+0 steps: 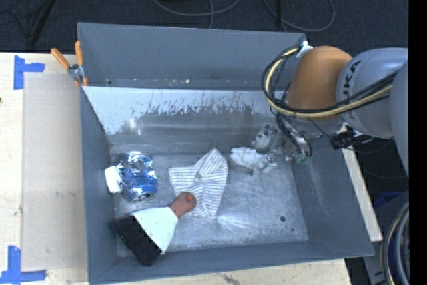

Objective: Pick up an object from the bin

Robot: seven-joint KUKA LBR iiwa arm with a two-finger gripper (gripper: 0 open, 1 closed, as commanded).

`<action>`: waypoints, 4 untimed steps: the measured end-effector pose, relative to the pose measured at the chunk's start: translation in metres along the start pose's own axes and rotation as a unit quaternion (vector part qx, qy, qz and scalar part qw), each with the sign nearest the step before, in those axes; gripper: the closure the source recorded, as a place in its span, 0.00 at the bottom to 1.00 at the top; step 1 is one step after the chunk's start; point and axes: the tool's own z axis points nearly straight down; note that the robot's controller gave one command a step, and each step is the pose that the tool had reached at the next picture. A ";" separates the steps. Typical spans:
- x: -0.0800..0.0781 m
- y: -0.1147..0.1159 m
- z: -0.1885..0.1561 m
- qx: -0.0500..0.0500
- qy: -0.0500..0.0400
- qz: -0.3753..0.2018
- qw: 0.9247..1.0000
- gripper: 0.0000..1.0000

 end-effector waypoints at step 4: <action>0.002 0.001 -0.049 0.000 -0.001 -0.002 1.000 1.00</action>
Offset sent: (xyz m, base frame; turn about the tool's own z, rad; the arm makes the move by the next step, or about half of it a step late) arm 0.0000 -0.0001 0.0271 0.0000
